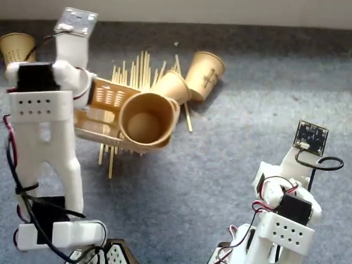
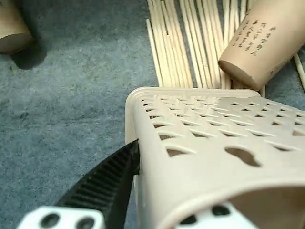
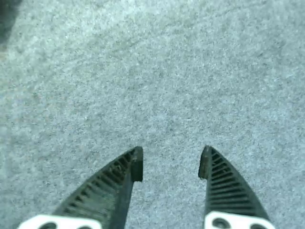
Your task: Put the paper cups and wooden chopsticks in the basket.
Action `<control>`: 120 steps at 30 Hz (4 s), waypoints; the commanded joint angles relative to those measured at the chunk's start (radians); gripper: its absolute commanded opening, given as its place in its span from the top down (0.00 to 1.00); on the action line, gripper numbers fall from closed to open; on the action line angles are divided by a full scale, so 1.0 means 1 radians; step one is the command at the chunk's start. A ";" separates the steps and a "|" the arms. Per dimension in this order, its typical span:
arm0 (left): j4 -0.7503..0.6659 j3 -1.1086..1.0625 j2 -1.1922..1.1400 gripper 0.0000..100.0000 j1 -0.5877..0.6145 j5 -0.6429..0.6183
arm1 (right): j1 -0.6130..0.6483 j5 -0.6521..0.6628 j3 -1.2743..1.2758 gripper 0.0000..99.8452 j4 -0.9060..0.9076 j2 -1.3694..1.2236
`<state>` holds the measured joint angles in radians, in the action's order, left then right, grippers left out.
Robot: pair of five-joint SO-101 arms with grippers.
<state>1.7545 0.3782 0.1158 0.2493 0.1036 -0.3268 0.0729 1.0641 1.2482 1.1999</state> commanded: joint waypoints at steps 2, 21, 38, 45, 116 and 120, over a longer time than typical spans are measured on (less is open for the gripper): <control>0.005 0.053 0.036 1.00 0.249 0.071 | 0.010 -0.002 -0.005 0.80 -0.021 0.015; -0.416 -0.562 0.036 1.00 0.641 0.201 | 0.010 -0.002 -0.005 0.80 -0.021 0.015; -0.327 -0.653 0.036 0.75 0.509 0.014 | 0.010 -0.002 -0.004 0.80 -0.019 0.015; -0.278 -0.412 0.038 0.75 0.503 -0.041 | 0.010 -0.002 -0.004 0.80 -0.019 0.015; -0.272 -1.366 1.636 0.75 0.274 0.230 | 0.621 0.219 -1.403 0.79 -0.015 -1.305; -0.272 -1.368 1.636 0.75 0.272 0.232 | 0.699 0.261 -1.371 0.79 -0.050 -1.251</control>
<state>1.5029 -0.9874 1.7499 0.5117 0.3291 0.3145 0.2892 -0.2908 1.2344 -0.1473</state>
